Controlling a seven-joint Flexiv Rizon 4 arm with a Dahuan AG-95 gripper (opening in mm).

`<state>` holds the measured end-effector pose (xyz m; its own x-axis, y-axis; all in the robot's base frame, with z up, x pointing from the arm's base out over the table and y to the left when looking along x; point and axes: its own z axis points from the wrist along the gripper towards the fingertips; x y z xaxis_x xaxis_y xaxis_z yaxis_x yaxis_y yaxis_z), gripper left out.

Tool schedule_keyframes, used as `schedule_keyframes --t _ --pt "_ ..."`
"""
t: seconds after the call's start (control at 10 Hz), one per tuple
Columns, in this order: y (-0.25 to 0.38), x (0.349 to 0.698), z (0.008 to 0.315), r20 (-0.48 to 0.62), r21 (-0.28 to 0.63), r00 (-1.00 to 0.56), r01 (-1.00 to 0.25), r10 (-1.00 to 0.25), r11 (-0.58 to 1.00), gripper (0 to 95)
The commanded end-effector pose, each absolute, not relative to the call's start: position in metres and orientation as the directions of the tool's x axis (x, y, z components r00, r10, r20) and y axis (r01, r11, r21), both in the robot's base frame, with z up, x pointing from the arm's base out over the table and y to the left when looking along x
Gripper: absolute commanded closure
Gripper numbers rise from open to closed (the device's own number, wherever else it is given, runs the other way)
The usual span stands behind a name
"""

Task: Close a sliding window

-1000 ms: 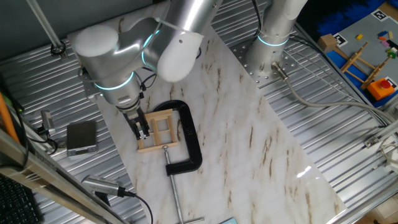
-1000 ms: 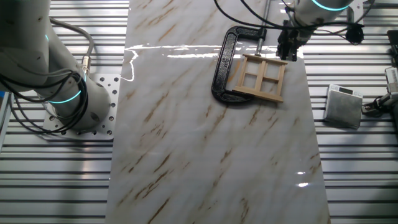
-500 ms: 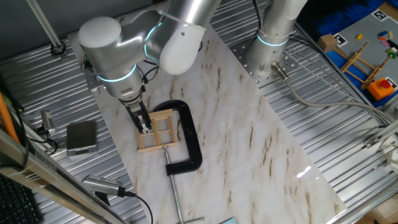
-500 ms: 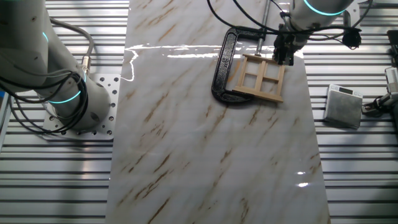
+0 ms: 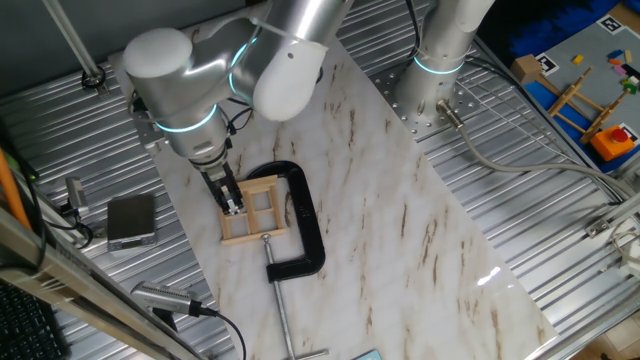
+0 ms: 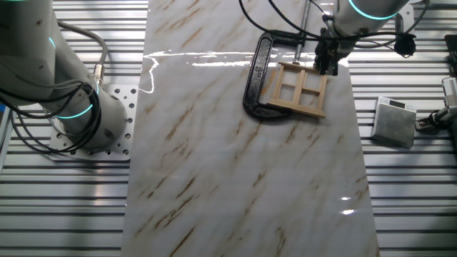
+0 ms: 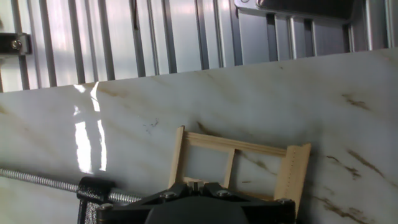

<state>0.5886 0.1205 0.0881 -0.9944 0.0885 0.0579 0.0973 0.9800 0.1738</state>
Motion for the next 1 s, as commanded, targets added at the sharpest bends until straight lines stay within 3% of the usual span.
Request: schedule_keyframes --t 0.1,0.4,1.0 --pt "0.121 0.590 0.087 0.062 0.160 -0.984 0.177 0.169 0.971 95.0" --pt "0.125 0.600 0.093 0.071 0.160 -0.972 0.232 0.223 0.959 95.0" --pt "0.122 0.601 0.086 0.070 0.178 -0.976 0.214 0.204 0.960 95.0"
